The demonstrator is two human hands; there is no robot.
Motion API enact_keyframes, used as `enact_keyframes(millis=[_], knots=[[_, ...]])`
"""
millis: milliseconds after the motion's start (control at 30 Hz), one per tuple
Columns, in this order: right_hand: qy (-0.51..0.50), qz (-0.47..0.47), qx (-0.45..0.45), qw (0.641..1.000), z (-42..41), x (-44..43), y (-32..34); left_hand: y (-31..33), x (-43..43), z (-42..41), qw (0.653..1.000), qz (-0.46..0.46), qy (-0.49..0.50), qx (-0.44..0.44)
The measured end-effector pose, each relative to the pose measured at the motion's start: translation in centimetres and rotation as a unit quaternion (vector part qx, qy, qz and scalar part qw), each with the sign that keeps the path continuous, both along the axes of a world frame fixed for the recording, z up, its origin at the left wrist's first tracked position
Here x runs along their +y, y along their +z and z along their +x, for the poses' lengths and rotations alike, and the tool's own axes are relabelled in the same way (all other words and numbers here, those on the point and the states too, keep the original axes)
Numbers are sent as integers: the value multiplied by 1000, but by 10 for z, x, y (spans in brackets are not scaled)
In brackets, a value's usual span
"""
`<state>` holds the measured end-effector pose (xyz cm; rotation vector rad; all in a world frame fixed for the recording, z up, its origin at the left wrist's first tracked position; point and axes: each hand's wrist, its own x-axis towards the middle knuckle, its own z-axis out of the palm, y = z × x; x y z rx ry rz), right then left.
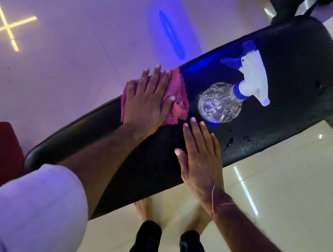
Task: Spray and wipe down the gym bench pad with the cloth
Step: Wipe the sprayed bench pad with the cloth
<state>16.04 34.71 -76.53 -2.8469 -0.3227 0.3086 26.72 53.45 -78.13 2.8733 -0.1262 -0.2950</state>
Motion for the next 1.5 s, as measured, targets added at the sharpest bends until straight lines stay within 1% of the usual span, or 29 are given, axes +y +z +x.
enact_keyframes(millis=[67,133,200,233,300,333,367,433,500,533,600,667,733,767,833,900,933,1000,1033,1100,1167,1233,1300,1333,1367,1433,1467,1500], knots=[[-12,0,-2,1000,-3,-5,0,-1,-11,-6,1000,0,16,-7],[-19,1,-3,1000,-6,-8,2,0,-10,-25,1000,3,-28,-9],[-23,3,-3,1000,-7,-9,4,-2,-4,-21,998,-1,-65,-2],[-26,5,-5,1000,-6,-10,4,-3,-4,-8,998,-2,-56,0],[-30,10,-6,999,-5,-11,4,-2,-12,18,1000,-8,3,12],[-33,14,-5,999,-5,-12,4,-3,-17,21,1000,-4,25,12],[-35,18,-4,999,-5,-13,5,-2,-23,14,1000,4,27,3],[-33,24,3,999,-5,-16,7,1,-27,-18,999,14,-32,-16],[-26,25,11,999,-6,-20,10,3,-21,-46,995,15,-95,-4],[-22,22,10,999,-6,-22,11,2,-17,-45,994,14,-104,2],[-11,15,9,1000,-5,-27,10,0,-18,-23,996,4,-84,3],[-5,12,7,1000,-4,-31,9,-1,-27,-7,1000,8,-30,0],[7,17,12,1000,-4,-35,8,-2,-44,-26,1000,15,16,-9],[13,21,14,1000,-4,-37,8,-3,-51,-45,1000,21,8,-11],[22,30,17,999,-4,-43,9,-3,-55,-80,999,32,-38,-9],[38,38,15,998,-3,-50,10,-6,-47,-80,998,27,-61,-6],[46,41,15,998,-2,-54,10,-7,-43,-69,998,23,-55,-11],[48,47,11,998,1,-62,8,-8,-44,-48,1000,17,-12,-21],[46,47,8,998,1,-66,8,-8,-49,-46,999,14,17,-24],[51,47,2,998,1,-74,8,-10,-68,-68,997,20,71,-27],[67,39,2,997,4,-84,10,-9,-90,-107,997,31,72,-29],[90,35,12,995,7,-96,12,-10,-101,-134,998,20,63,-18],[113,37,18,993,13,-107,14,-11,-98,-127,996,20,76,-31],[124,40,17,991,17,-111,14,-12,-96,-116,994,18,105,-38],[136,44,14,990,22,-116,14,-12,-99,-107,987,17,154,-45],[152,51,12,987,29,-124,15,-13,-119,-104,967,23,249,-52],[157,53,14,986,33,-129,15,-14,-137,-110,961,27,270,-58],[160,51,22,986,37,-132,14,-15,-156,-117,961,26,270,-61]])
